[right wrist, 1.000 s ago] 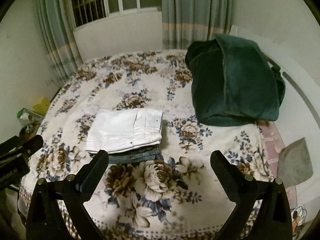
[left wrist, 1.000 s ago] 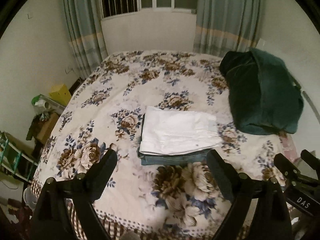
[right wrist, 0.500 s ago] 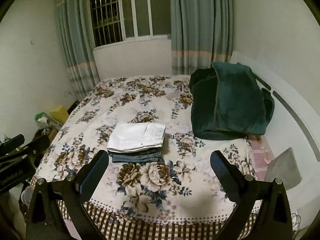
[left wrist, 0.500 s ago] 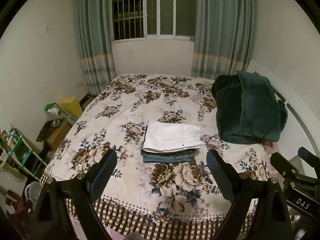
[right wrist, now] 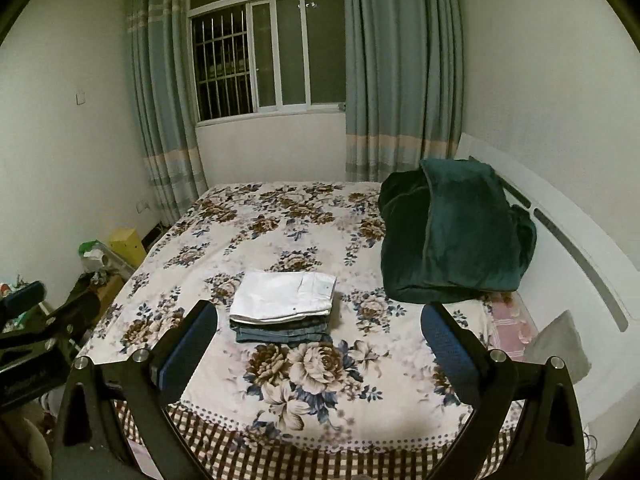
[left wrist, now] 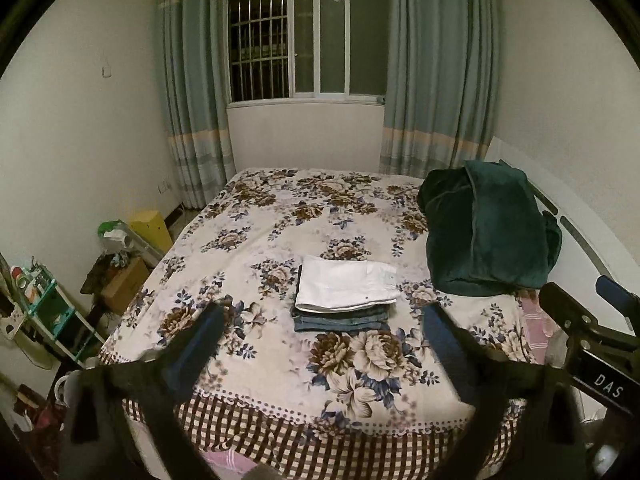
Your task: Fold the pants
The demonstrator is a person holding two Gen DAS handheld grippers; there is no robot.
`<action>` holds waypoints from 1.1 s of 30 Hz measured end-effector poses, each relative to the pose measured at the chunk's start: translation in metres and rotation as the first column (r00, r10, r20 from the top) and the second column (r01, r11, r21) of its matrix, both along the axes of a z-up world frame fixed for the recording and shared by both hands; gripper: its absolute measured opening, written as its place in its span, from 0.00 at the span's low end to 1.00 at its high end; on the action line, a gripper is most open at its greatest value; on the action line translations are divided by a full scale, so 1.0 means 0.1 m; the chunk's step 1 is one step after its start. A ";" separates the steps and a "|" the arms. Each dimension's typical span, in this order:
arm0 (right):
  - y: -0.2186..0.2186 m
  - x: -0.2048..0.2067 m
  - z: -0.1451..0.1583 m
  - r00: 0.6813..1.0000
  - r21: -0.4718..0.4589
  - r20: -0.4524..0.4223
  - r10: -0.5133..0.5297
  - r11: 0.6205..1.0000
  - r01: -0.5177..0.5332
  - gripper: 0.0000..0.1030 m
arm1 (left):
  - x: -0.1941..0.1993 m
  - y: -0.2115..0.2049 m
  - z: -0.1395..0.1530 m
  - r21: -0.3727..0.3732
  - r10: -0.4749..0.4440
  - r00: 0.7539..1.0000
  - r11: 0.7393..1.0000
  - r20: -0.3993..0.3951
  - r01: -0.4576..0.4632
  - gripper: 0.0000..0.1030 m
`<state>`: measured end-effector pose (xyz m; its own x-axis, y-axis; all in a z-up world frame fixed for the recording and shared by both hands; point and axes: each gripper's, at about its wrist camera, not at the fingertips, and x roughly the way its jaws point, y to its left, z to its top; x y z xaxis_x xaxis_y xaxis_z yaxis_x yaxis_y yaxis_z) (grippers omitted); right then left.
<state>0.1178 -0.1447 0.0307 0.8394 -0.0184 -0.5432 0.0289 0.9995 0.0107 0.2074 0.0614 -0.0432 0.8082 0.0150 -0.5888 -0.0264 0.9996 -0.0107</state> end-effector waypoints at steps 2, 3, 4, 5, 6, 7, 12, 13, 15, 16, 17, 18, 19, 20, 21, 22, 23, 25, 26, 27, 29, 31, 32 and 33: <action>0.03 -0.01 0.00 1.000 -0.002 -0.003 -0.004 1.000 0.004 1.00 | -0.01 0.03 -0.02 0.001 0.005 1.000 1.000 0.002 -0.005 1.00; 0.04 -0.02 0.00 1.000 0.001 -0.009 -0.008 1.000 0.008 1.00 | -0.04 0.04 -0.01 0.003 0.009 1.000 1.000 0.001 -0.009 1.00; 0.04 0.00 -0.02 1.000 0.003 -0.012 -0.009 1.000 0.009 1.00 | -0.03 0.06 -0.02 0.002 0.012 1.000 1.000 0.001 -0.012 1.00; 0.04 0.01 -0.03 1.000 0.004 -0.017 -0.010 1.000 0.010 1.00 | -0.05 0.07 -0.02 -0.001 0.011 1.000 1.000 0.001 -0.011 1.00; 0.05 0.00 -0.03 1.000 0.000 -0.017 -0.014 1.000 0.014 1.00 | -0.06 0.06 -0.02 0.003 0.012 1.000 1.000 0.003 -0.012 1.00; 0.06 0.01 -0.03 1.000 -0.006 -0.016 -0.015 1.000 0.015 1.00 | -0.06 0.07 -0.02 0.007 0.013 1.000 1.000 0.005 -0.013 1.00; 0.09 0.01 -0.03 1.000 -0.004 -0.015 -0.013 1.000 0.013 1.00 | -0.12 0.07 0.01 0.016 0.009 1.000 1.000 0.011 -0.010 1.00; 0.08 0.02 -0.04 1.000 -0.001 -0.017 -0.014 1.000 0.014 1.00 | -0.12 0.07 0.01 0.016 0.009 1.000 1.000 0.013 -0.009 1.00; 0.07 0.02 -0.04 1.000 0.000 -0.018 -0.012 1.000 0.012 1.00 | -0.12 0.08 0.01 0.018 0.008 1.000 1.000 0.013 -0.008 1.00; 0.08 0.01 -0.03 1.000 0.001 -0.019 -0.013 1.000 0.013 1.00 | -0.13 0.08 0.02 0.017 0.008 1.000 1.000 0.015 -0.008 1.00; 0.08 0.02 -0.03 1.000 -0.001 -0.018 -0.015 1.000 0.015 1.00 | -0.12 0.07 0.02 0.021 0.010 1.000 1.000 0.014 -0.011 1.00; 0.07 0.02 -0.04 1.000 -0.001 -0.018 -0.011 1.000 0.011 1.00 | -0.12 0.08 0.02 0.023 0.013 1.000 1.000 0.013 -0.013 1.00; 0.08 0.02 -0.03 1.000 0.003 -0.021 -0.011 1.000 0.011 1.00 | -0.13 0.08 0.03 0.021 0.012 1.000 1.000 0.014 -0.012 1.00; 0.08 0.01 -0.03 1.000 0.004 -0.020 -0.012 1.000 0.012 1.00 | -0.13 0.08 0.03 0.023 0.014 1.000 1.000 0.014 -0.014 1.00; 0.07 0.03 -0.03 1.000 0.006 -0.021 -0.014 1.000 0.014 1.00 | -0.13 0.08 0.03 0.025 0.016 1.000 1.000 0.014 -0.016 1.00; 0.07 0.04 -0.03 1.000 0.006 -0.021 -0.011 1.000 0.011 1.00 | -0.13 0.08 0.03 0.024 0.015 1.000 1.000 0.014 -0.015 1.00; 0.08 0.03 -0.02 1.000 0.005 -0.022 -0.011 1.000 0.011 1.00 | -0.13 0.08 0.04 0.023 0.014 1.000 1.000 0.012 -0.014 1.00; 0.11 0.02 0.00 1.000 0.008 -0.025 -0.013 1.000 0.014 1.00 | -0.14 0.08 0.04 0.022 0.014 1.000 1.000 0.010 -0.015 1.00; 0.13 0.01 0.01 1.000 0.009 -0.026 -0.013 1.000 0.013 1.00 | -0.15 0.08 0.05 0.021 0.013 1.000 1.000 0.010 -0.013 1.00; 0.15 0.00 0.01 1.000 0.010 -0.028 -0.012 1.000 0.013 1.00 | -0.15 0.08 0.05 0.023 0.016 1.000 1.000 0.010 -0.016 1.00; 0.19 -0.02 0.02 0.999 0.011 -0.030 -0.012 1.000 0.012 1.00 | -0.15 0.08 0.05 0.022 0.014 1.000 1.000 0.009 -0.015 1.00; 0.23 -0.02 0.02 0.999 0.013 -0.035 -0.010 1.000 0.011 1.00 | -0.15 0.07 0.05 0.023 0.019 1.000 1.000 0.011 -0.019 1.00; 0.24 -0.03 0.01 0.999 0.014 -0.037 -0.010 1.000 0.011 1.00 | -0.16 0.07 0.04 0.022 0.019 1.000 1.000 0.010 -0.019 1.00; 0.24 -0.02 -0.02 0.999 0.014 -0.038 -0.011 1.000 0.011 1.00 | -0.16 0.07 0.05 0.023 0.018 1.000 1.000 0.012 -0.018 1.00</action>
